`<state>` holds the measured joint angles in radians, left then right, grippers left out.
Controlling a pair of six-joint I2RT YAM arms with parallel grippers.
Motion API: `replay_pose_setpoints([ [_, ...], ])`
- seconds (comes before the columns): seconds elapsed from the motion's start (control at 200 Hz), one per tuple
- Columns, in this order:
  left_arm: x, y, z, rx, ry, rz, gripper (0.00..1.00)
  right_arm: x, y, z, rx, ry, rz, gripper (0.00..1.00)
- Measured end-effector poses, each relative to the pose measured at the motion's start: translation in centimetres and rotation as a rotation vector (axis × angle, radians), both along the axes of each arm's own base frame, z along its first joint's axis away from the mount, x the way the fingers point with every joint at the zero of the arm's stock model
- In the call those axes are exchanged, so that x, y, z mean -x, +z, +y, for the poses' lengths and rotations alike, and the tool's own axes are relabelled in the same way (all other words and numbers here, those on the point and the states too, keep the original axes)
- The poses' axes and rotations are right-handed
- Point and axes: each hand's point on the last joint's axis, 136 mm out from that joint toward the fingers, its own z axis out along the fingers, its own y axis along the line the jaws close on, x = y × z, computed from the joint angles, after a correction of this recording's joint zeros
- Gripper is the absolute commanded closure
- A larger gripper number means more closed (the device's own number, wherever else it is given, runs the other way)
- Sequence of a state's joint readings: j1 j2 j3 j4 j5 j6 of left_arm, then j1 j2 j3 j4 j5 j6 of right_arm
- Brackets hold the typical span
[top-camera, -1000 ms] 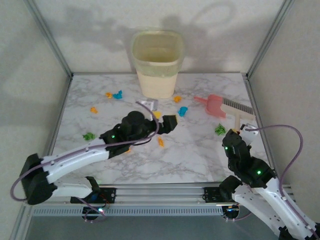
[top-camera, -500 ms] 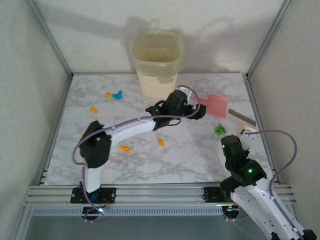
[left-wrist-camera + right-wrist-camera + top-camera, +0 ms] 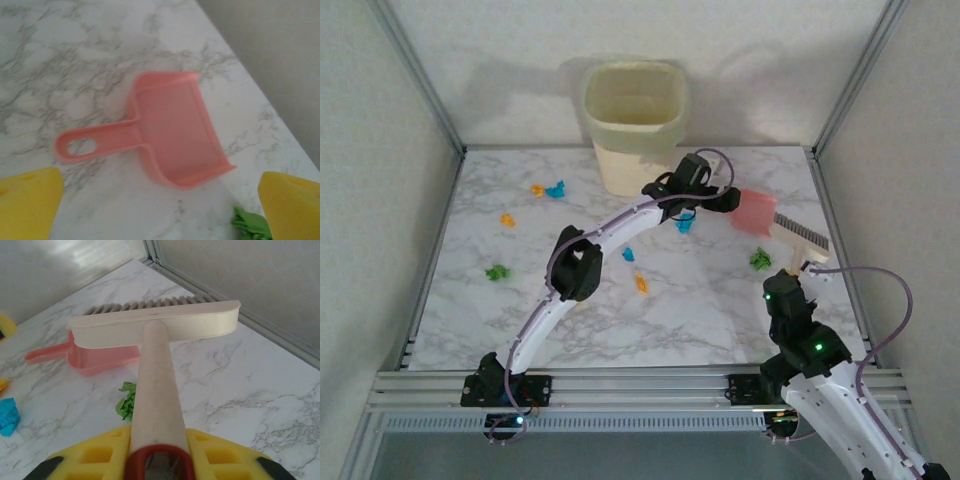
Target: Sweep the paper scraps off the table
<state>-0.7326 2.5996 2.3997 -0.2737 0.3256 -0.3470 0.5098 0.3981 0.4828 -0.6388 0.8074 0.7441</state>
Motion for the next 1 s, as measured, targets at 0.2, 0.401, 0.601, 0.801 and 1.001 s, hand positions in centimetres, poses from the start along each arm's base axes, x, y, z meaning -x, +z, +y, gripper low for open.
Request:
replay_pose_setpoints([
  [0.2, -1.7, -3.4, 1.2, 0.061, 0.028, 0.110, 0.03, -0.2, 0.0, 0.1, 0.005, 0.004, 0.002, 1.00],
  [0.401, -1.9, -4.7, -0.1, 0.149, 0.024, 0.177, 0.05, -0.3, 0.0, 0.2, 0.014, 0.009, 0.004, 1.00],
  [0.601, -2.4, -5.0, -0.5, 0.229, 0.039, 0.224, 0.07, -0.4, 0.0, 0.2, 0.017, 0.010, 0.005, 1.00],
  [0.801, -3.2, -5.6, -0.3, 0.280, 0.071, 0.254, 0.09, -0.4, 0.1, 0.3, 0.018, 0.012, 0.005, 1.00],
  [1.001, -3.6, -5.3, -0.6, 0.340, 0.101, 0.279, 0.16, -0.4, 0.1, 0.3, 0.019, 0.012, 0.005, 1.00],
])
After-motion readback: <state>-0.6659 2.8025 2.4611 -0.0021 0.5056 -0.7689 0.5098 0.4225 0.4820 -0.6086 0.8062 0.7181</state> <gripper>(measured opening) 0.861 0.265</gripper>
